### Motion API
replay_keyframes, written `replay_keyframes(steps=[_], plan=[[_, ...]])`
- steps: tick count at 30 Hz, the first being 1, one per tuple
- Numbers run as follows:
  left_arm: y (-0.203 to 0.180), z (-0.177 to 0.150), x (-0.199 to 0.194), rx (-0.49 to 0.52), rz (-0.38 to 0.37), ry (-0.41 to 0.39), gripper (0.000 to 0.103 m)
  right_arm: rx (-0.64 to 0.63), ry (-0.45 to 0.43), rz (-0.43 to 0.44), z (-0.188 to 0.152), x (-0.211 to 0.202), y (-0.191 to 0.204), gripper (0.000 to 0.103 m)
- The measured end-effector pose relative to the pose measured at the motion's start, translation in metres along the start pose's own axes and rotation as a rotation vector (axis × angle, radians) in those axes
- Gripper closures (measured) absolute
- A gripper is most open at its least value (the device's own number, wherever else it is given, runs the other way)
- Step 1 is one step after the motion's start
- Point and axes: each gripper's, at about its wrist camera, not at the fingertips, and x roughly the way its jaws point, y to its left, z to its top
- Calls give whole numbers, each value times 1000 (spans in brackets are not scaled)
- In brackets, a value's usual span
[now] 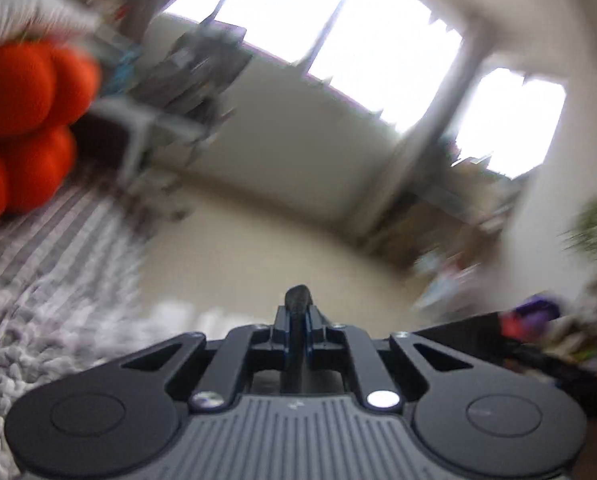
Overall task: Fold clothes
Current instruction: 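Carry the hem with both tools over the shirt toward the collar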
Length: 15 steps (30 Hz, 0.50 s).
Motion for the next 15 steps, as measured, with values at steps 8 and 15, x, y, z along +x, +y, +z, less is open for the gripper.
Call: replay_keyframes(steps=[8,15], plan=[[-8,-31,62,159,222,112,96,81,255,-242,-40,77,-35,92],[-17,-7,37,130,222,-48,96,1,138,-262,-30,60,-16,95]])
